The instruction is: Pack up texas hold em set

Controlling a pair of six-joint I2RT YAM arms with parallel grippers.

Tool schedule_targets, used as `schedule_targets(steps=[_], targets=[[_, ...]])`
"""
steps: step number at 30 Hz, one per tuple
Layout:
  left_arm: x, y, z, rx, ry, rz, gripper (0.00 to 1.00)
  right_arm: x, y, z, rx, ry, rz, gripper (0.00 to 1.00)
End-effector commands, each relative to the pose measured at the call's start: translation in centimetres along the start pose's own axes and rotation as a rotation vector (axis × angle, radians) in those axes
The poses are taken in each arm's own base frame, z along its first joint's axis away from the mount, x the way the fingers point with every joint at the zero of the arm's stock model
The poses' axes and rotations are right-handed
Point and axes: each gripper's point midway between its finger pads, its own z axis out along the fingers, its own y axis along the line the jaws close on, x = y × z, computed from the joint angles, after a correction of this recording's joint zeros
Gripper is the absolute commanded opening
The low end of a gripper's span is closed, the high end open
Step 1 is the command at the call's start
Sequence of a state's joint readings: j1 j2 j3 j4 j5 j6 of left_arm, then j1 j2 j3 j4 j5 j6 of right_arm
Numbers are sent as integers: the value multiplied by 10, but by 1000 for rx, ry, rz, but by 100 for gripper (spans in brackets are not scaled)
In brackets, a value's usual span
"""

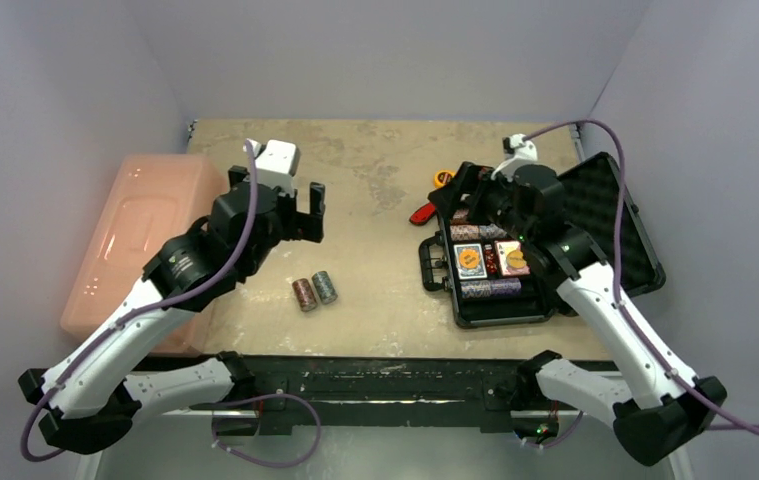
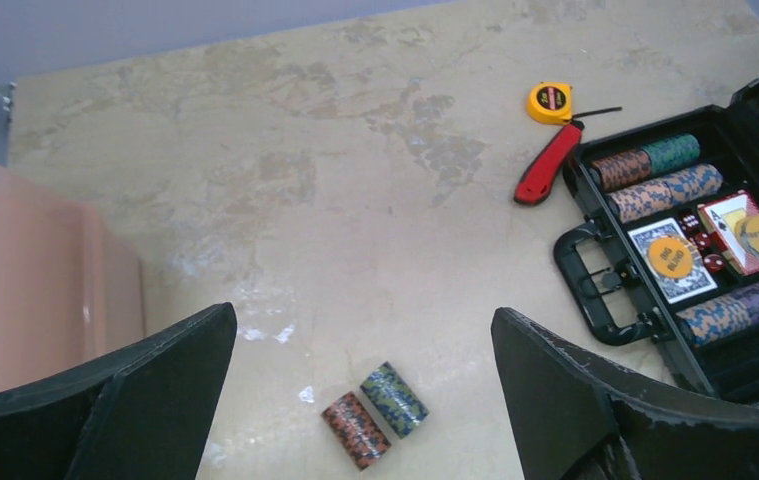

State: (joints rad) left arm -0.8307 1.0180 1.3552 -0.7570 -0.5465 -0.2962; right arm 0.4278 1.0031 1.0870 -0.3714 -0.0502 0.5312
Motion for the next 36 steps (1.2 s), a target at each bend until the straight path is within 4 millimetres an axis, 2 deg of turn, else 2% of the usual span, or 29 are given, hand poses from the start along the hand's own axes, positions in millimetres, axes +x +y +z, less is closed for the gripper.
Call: schedule_targets(steps=[1, 5, 9, 19, 21, 28, 36], targets=[[-14, 34, -14, -106, -87, 93, 100, 0, 27, 16, -49, 21, -50, 97], [-4, 43, -4, -154, -120, 125, 100, 24, 49, 35, -51, 98, -87, 97], [6, 54, 1, -207, -129, 75, 100, 52, 67, 54, -47, 193, -127, 97], [16, 61, -6, -202, -140, 71, 97, 116, 102, 89, -76, 349, -202, 97], [16, 61, -6, -204, -134, 77, 96, 129, 109, 94, -79, 385, -209, 94], [19, 60, -4, -197, -116, 99, 95, 171, 123, 113, -99, 481, -252, 92], [21, 56, -2, -176, -95, 124, 93, 207, 135, 126, -122, 561, -281, 92]])
